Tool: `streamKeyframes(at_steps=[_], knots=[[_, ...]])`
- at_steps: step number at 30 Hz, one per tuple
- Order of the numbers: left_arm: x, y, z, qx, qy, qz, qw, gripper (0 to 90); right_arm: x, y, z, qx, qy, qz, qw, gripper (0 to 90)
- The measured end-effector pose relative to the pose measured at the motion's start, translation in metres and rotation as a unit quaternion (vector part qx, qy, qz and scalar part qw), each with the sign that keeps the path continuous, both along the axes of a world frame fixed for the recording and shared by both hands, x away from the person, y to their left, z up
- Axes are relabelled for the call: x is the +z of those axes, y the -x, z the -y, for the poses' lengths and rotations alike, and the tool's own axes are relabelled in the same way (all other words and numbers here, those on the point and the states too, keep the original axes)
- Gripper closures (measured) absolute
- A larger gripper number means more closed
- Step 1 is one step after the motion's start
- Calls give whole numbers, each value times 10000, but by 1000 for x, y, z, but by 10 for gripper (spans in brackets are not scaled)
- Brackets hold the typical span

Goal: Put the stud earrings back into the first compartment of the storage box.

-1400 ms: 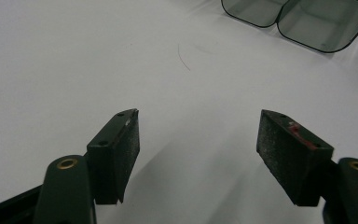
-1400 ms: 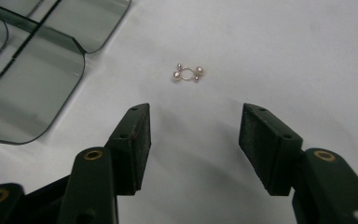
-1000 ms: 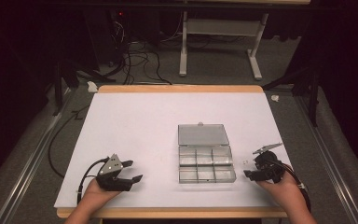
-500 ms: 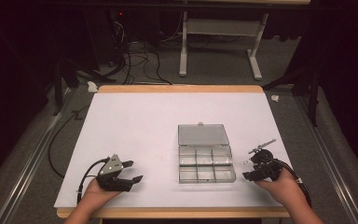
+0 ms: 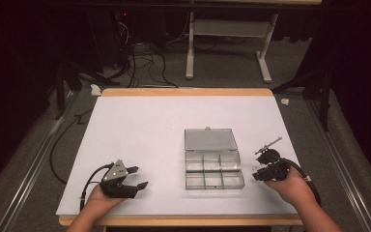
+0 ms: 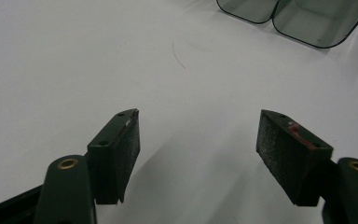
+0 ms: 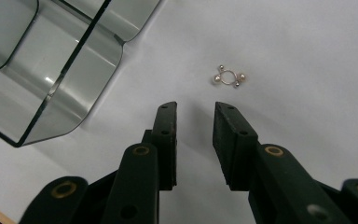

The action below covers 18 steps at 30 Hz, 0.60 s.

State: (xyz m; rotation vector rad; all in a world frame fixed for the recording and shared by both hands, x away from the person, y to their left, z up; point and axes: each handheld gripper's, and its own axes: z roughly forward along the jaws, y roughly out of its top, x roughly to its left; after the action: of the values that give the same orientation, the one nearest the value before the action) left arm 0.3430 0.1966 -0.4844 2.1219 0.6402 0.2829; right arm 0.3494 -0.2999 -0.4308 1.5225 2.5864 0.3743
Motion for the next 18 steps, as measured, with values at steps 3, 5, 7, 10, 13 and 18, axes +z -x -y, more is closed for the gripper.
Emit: streamKeyframes(at_steps=[3, 5, 7, 10, 13, 18], knots=[[0, 0, 0, -8, 3, -1, 10000, 307, 0, -5, -1, 38, -3, -69, 10000, 745], [0, 0, 0, -9, 2, -4, 10000, 307, 1, -9, -3, 51, 5, -86, 10000, 754], [0, 0, 0, -8, 7, 2, 10000, 307, 1, -13, -3, 101, 19, -79, 9999, 766], [0, 0, 0, -9, 11, 2, 10000, 308, 0, -20, -6, 62, 44, -135, 9999, 772], [0, 0, 0, -14, 13, -2, 10000, 307, 0, -26, -7, 51, 80, -137, 9999, 797], [0, 0, 0, -24, 23, -4, 10000, 308, -4, -34, -9, 72, 162, -225, 9996, 813]])
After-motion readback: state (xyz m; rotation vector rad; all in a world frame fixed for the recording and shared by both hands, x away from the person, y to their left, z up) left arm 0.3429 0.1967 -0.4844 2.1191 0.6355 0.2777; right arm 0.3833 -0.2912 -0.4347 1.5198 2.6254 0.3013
